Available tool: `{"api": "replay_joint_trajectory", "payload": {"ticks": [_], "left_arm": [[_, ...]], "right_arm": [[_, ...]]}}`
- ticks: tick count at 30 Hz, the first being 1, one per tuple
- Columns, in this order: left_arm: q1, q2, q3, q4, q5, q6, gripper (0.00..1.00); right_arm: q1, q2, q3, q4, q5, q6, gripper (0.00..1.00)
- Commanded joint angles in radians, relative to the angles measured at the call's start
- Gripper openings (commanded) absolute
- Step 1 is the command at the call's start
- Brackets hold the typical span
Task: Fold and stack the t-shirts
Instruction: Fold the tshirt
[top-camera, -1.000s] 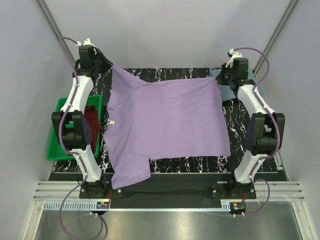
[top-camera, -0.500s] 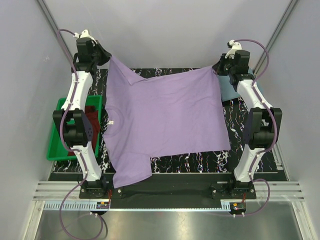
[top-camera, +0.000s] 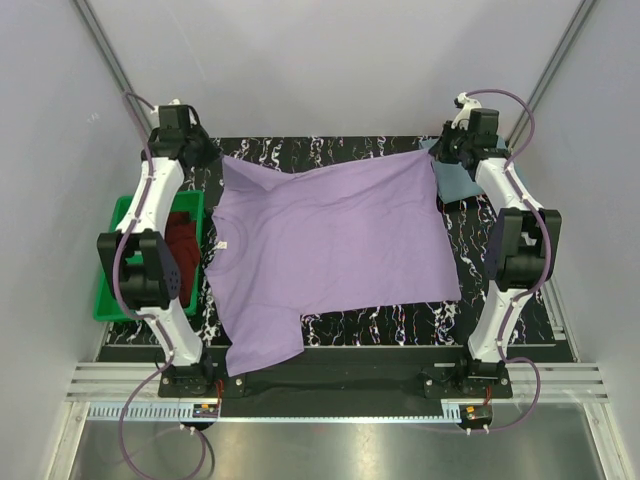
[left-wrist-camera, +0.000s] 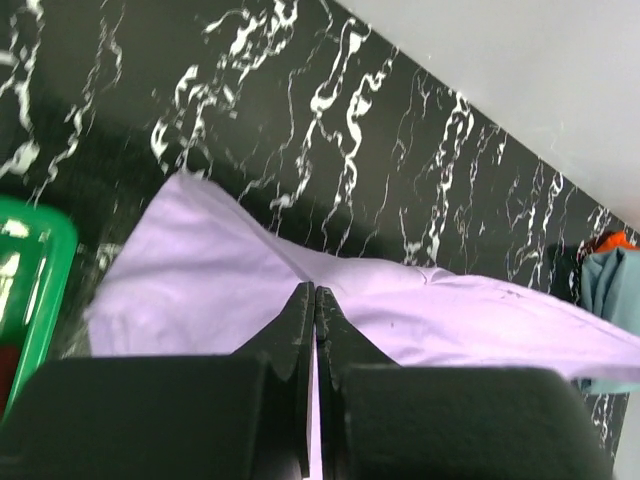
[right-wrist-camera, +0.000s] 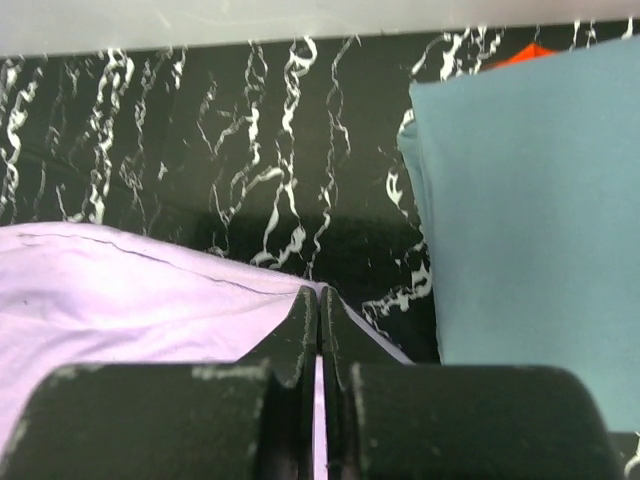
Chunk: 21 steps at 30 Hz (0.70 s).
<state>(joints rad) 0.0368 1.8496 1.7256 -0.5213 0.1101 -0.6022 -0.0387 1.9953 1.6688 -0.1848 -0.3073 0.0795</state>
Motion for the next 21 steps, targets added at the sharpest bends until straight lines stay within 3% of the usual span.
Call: {"api": "replay_joint_trajectory", "payload": {"ticks": [1, 9, 17, 21], "left_arm": [[-0.002, -0.128, -0.046, -0.005, -0.015, -0.024, 0.0], [0.0, -0.188, -0.208, -0.055, 0.034, -0.073, 0.0], [-0.011, -0.279, -0.362, -0.056, 0.046, -0.07, 0.0], [-0.011, -0.314, -0.448, -0.037, 0.066, -0.07, 0.0]], "right_arm": [[-0.007, -0.022, 0.031, -0.033, -0.027, -0.058, 0.0], [-0.007, 0.017, 0.017, -0.149, 0.063, -0.179, 0.0], [-0.007, 0.019, 0.003, -0.189, 0.042, -0.161, 0.0], [-0.007, 0.013, -0.024, -0.209, 0.12, -0.141, 0.0]]}}
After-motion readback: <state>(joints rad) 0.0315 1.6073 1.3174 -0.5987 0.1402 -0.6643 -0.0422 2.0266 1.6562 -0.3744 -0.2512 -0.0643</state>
